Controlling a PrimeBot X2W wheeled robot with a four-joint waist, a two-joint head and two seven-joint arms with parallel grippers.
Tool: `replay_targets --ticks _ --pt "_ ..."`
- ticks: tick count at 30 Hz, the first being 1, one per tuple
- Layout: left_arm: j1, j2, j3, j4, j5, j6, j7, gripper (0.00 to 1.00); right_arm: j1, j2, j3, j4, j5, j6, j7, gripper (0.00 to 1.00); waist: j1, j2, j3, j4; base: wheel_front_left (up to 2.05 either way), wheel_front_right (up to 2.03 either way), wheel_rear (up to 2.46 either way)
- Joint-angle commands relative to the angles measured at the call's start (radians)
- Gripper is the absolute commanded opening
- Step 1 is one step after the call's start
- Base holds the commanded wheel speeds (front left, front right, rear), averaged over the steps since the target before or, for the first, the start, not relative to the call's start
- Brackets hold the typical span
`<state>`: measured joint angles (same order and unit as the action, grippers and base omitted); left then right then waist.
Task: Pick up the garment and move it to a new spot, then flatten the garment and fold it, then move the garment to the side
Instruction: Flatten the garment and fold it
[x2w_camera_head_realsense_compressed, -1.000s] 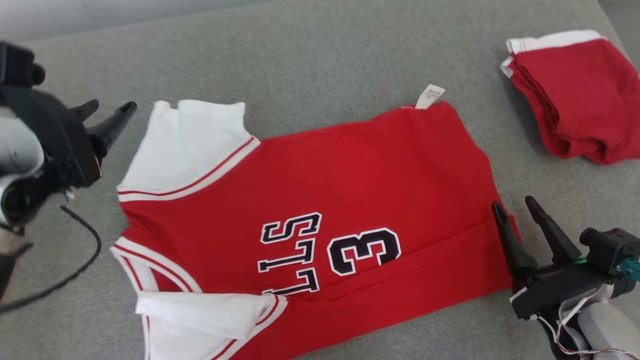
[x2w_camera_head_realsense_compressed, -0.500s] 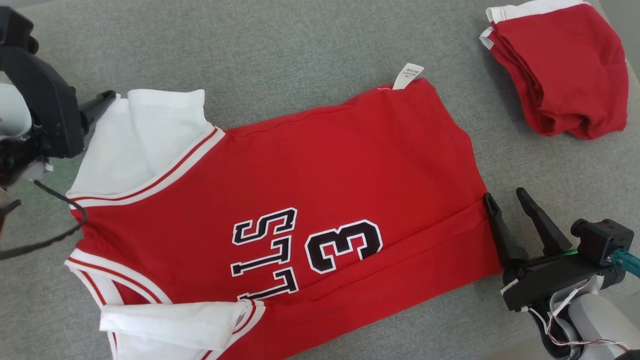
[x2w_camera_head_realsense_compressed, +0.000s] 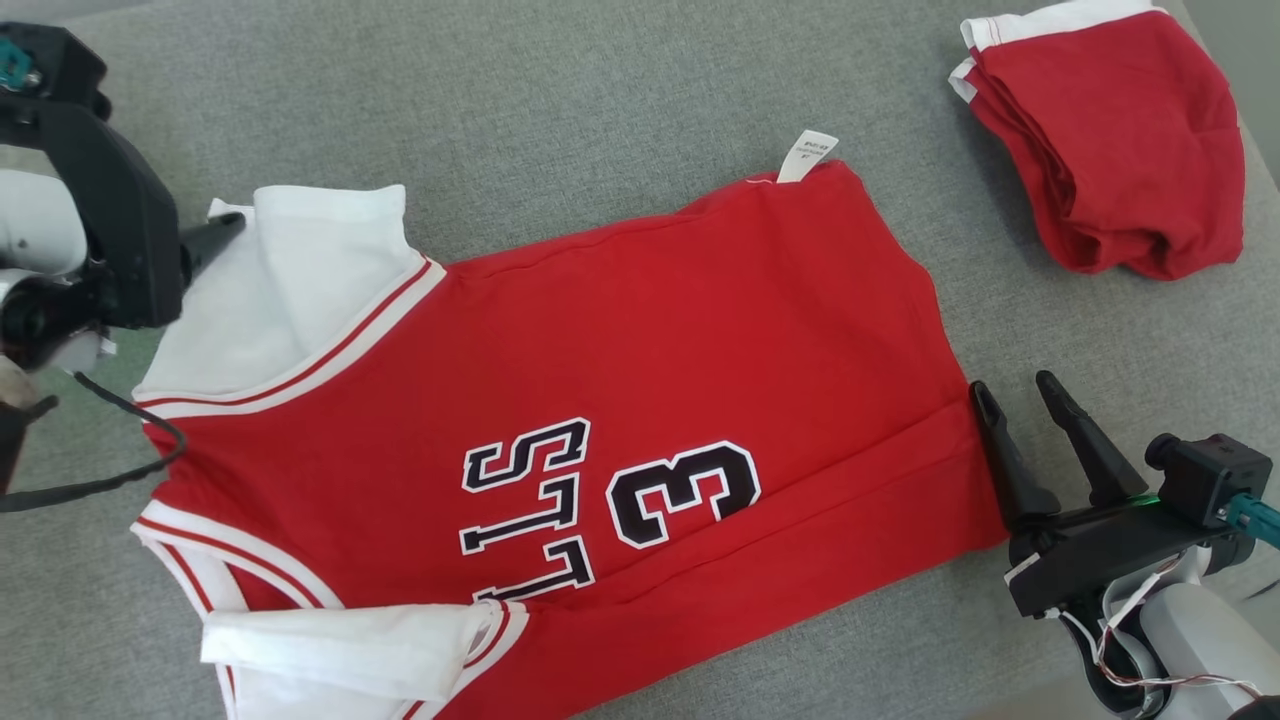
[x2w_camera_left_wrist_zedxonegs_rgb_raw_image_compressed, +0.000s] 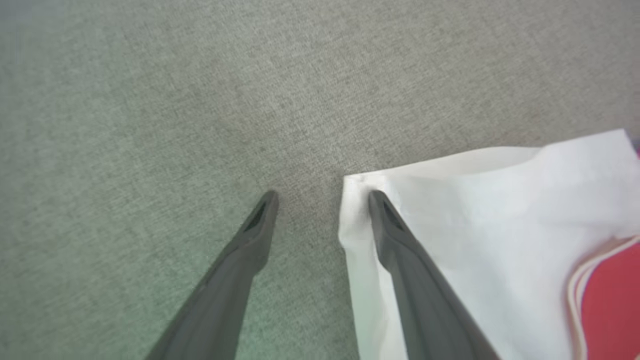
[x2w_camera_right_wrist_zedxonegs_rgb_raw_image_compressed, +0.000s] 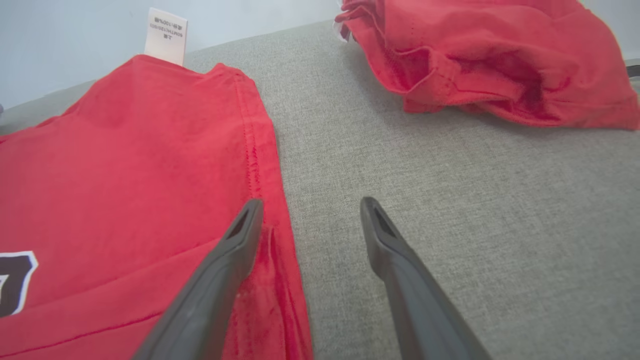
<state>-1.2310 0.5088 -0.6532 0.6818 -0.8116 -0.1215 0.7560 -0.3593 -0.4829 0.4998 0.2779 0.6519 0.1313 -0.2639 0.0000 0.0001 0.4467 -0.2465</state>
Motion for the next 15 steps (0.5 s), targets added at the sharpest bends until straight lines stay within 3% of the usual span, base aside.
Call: replay_targets --ticks 1,3,15 --pt "0.027 -0.006 -0.014 0.005 -0.011 -0.005 0.022 0.53 0.001 -0.006 -0.005 0.0 -0.002 -0.001 -0.001 1.0 0.0 -0.0001 -0.006 0.005 0.0 0.0 0.0" --pt "0.046 -0.01 -0.026 -0.005 -0.031 -0.008 0.048 0.0 0.003 -0.007 -0.009 -0.005 -0.002 -0.001 -0.001 1.0 0.0 -0.0001 -0.011 0.01 0.0 0.0 0.0" --pt "0.038 0.018 -0.036 -0.044 -0.019 -0.008 -0.121 0.0 -0.039 -0.018 0.034 -0.001 -0.009 -0.001 -0.001 1.0 0.0 -0.0001 -0.037 0.026 0.0 0.0 0.0"
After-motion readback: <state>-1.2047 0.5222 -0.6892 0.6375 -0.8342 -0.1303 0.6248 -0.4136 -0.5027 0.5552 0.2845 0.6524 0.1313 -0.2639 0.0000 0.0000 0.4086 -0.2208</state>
